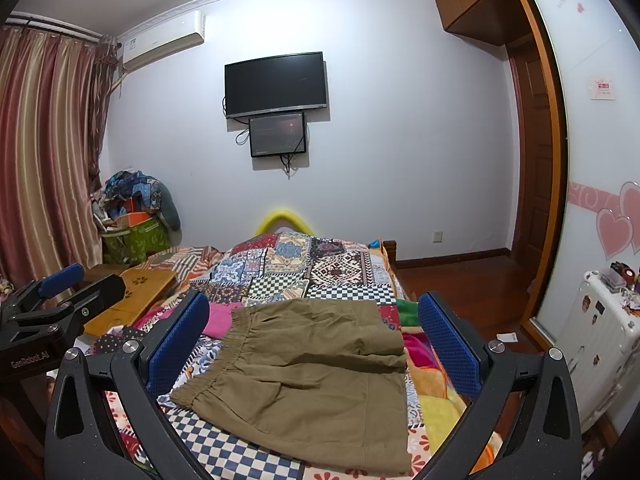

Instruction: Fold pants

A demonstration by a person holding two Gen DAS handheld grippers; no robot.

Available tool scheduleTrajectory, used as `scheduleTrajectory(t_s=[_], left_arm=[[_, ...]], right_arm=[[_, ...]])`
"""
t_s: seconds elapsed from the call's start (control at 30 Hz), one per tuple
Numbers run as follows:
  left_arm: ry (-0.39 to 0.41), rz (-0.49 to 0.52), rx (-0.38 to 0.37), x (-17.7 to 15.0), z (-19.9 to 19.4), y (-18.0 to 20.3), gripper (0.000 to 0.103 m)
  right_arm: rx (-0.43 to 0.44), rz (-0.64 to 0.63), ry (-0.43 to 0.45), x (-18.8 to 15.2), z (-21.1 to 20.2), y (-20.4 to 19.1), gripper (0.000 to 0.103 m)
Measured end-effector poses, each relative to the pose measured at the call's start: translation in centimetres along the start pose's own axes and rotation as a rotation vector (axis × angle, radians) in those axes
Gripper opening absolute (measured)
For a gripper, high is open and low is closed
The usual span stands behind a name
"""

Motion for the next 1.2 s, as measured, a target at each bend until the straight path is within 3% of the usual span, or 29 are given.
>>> scheduleTrajectory(t_s=[1.2], left_arm=[[-0.022, -0.016, -0.009, 0.49, 0.83, -0.78, 0.103]], right_arm=[[-0.002, 0.003, -0.004, -0.11, -0.08, -0.07, 0.103]])
Point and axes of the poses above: each gripper's, at about its wrist camera, not at the fingertips, and z roughly the way its jaws point, y to its right, x to its top, the point moved 2 cm from there along z, roughly the way its jaws point, and after that the axes turned 1 degree about -z, right-handed, at the moved point
